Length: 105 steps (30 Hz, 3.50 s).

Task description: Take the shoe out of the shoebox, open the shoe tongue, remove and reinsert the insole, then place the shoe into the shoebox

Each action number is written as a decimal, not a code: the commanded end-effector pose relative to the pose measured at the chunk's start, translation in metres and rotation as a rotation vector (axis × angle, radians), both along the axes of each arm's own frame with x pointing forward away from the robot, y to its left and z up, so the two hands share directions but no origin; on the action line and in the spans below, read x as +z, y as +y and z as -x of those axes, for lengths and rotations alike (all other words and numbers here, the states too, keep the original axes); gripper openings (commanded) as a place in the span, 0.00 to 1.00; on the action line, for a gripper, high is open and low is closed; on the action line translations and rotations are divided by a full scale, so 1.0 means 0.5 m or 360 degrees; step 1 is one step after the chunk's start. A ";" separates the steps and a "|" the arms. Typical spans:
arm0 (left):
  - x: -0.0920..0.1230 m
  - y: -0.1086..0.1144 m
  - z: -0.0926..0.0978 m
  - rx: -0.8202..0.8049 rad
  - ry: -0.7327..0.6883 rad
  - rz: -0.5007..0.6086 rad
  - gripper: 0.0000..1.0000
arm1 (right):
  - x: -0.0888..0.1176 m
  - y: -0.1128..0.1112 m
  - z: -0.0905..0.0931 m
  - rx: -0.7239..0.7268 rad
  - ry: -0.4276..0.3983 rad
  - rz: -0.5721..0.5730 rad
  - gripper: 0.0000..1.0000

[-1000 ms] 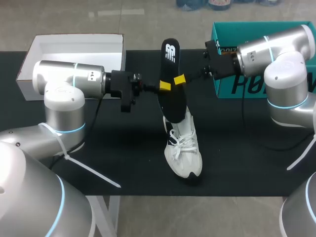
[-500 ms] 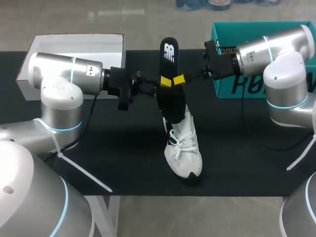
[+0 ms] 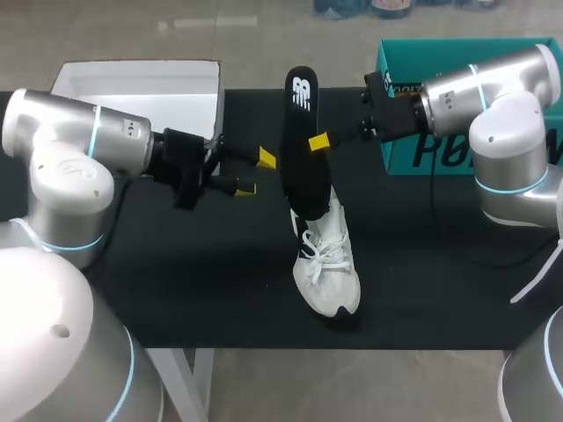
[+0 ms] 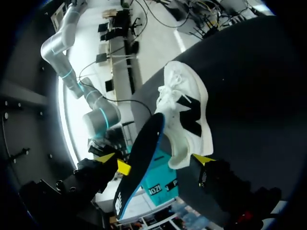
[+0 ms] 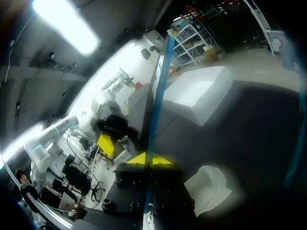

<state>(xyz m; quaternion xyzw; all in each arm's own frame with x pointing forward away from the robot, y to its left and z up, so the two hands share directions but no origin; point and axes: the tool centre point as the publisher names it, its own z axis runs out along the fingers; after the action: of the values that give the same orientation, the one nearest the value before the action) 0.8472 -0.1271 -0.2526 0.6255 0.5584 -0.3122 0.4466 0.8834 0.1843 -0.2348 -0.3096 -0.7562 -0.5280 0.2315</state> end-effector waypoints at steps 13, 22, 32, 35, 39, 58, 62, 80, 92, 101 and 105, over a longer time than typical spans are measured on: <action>0.046 0.173 0.063 0.0220 0.0232 -0.0217 1.00 | -0.001 0.002 0.002 -0.0006 -0.0002 -0.0001 0.00; 0.055 0.222 0.082 0.0282 0.0357 -0.0305 1.00 | -0.001 0.002 0.002 -0.0006 -0.0002 -0.0001 0.00; 0.055 0.222 0.082 0.0282 0.0357 -0.0305 1.00 | -0.001 0.002 0.002 -0.0006 -0.0002 -0.0001 0.00; 0.055 0.222 0.082 0.0282 0.0357 -0.0305 1.00 | -0.001 0.002 0.002 -0.0006 -0.0002 -0.0001 0.00; 0.055 0.222 0.082 0.0282 0.0357 -0.0305 1.00 | -0.001 0.002 0.002 -0.0006 -0.0002 -0.0001 0.00; 0.055 0.222 0.082 0.0282 0.0357 -0.0305 1.00 | -0.001 0.002 0.002 -0.0006 -0.0002 -0.0001 0.00; 0.055 0.222 0.082 0.0282 0.0357 -0.0305 1.00 | -0.001 0.002 0.002 -0.0006 -0.0002 -0.0001 0.00; 0.055 0.222 0.082 0.0282 0.0357 -0.0305 1.00 | -0.001 0.002 0.002 -0.0006 -0.0002 -0.0001 0.00; 0.055 0.222 0.082 0.0282 0.0357 -0.0305 1.00 | -0.001 0.002 0.002 -0.0006 -0.0002 -0.0001 0.00; 0.055 0.222 0.082 0.0282 0.0357 -0.0305 1.00 | -0.001 0.002 0.002 -0.0006 -0.0002 -0.0001 0.00; 0.055 0.222 0.082 0.0282 0.0357 -0.0305 1.00 | -0.001 0.002 0.002 -0.0006 -0.0002 -0.0001 0.00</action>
<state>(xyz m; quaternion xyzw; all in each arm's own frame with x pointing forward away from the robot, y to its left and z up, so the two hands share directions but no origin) 0.8069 -0.0164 -0.2254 0.5743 0.6845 -0.2859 0.3462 0.8834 0.1843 -0.2348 -0.3095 -0.7562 -0.5280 0.2315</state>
